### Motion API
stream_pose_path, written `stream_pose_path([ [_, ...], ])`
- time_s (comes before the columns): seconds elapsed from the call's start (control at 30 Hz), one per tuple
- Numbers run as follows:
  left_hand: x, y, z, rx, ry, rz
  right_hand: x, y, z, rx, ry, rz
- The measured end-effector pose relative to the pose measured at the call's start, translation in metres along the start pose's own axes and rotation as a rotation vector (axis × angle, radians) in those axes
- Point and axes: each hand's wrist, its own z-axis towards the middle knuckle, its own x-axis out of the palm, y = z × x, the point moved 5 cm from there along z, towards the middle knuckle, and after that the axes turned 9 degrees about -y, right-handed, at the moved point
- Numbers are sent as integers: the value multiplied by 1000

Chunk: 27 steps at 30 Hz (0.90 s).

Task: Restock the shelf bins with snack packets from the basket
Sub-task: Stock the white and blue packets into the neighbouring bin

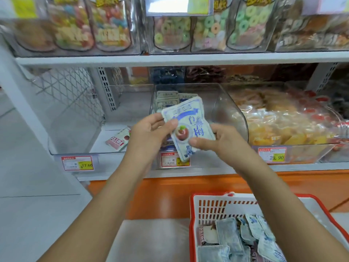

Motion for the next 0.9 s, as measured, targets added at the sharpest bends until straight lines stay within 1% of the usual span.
stream_pose_path([
  [0.07, -16, -2, 12, 160, -145, 217, -15, -2, 25, 44, -177, 109],
  [0.13, -26, -1, 19, 257, -229, 412, -30, -7, 50, 92, -322, 186],
  [0.17, -28, 2, 22, 277, -247, 506, -32, -10, 61, 123, -353, 172],
  [0.27, -30, 10, 29, 303, -243, 710, -31, -28, 98, 204, -351, -20],
  [0.4, -34, 18, 41, 263, -153, 748, -26, -57, 147, 361, -360, -220],
  [0.53, -36, 19, 42, 268, -99, 701, -15, -86, 186, 436, -294, -160],
  [0.67, -37, 19, 44, 263, -92, 671, -5, -113, 214, 457, -224, -187],
  [0.73, -36, 20, 44, 265, -92, 669, 3, -116, 217, 431, -217, -333],
  [0.8, -34, 20, 44, 263, -99, 683, 9, -113, 217, 383, -205, -601],
  [0.83, -33, 20, 43, 262, -104, 695, 11, -110, 216, 363, -220, -696],
  [0.9, -32, 19, 42, 267, -112, 705, 15, -104, 216, 313, -256, -809],
])
